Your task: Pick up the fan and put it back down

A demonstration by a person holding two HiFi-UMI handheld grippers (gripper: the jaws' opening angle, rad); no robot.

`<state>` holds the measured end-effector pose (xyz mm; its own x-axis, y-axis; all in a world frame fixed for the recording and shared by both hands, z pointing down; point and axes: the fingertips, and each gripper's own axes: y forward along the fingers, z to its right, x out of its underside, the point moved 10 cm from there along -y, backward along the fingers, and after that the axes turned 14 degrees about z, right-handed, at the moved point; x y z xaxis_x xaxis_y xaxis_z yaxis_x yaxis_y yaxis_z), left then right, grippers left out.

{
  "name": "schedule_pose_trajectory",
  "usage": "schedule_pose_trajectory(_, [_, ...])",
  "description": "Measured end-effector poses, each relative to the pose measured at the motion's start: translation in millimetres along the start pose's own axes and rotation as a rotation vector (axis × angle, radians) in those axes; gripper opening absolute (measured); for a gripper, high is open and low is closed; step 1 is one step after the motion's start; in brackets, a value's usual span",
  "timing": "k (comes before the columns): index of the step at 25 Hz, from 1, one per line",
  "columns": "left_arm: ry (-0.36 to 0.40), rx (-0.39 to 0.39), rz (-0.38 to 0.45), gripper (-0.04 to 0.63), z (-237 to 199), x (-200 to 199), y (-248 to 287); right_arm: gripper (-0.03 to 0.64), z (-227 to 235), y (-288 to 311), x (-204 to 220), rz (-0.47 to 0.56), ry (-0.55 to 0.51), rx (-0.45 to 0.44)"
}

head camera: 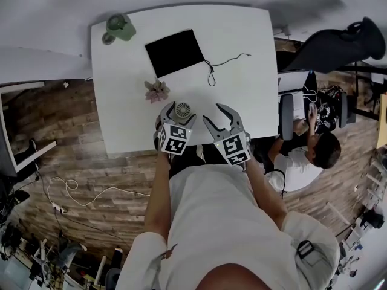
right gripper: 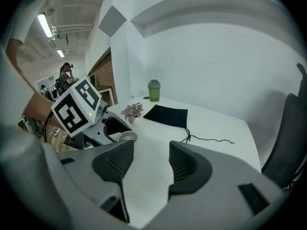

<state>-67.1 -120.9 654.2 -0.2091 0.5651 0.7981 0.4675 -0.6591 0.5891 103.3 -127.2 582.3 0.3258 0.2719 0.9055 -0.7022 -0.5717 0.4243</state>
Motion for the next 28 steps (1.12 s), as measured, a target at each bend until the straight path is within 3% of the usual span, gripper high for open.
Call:
schedule_pose_trajectory(14, [0.021, 0.026, -0.02, 0.353, -5, 3, 5, 0.232, -4, 2, 3, -0.006, 0.003, 0.016])
schedule_pose_trajectory(28, [0.034, 0.013, 0.115, 0.351, -7, -30, -28, 0.229, -6, -6, -22, 0.058, -0.03, 0.058])
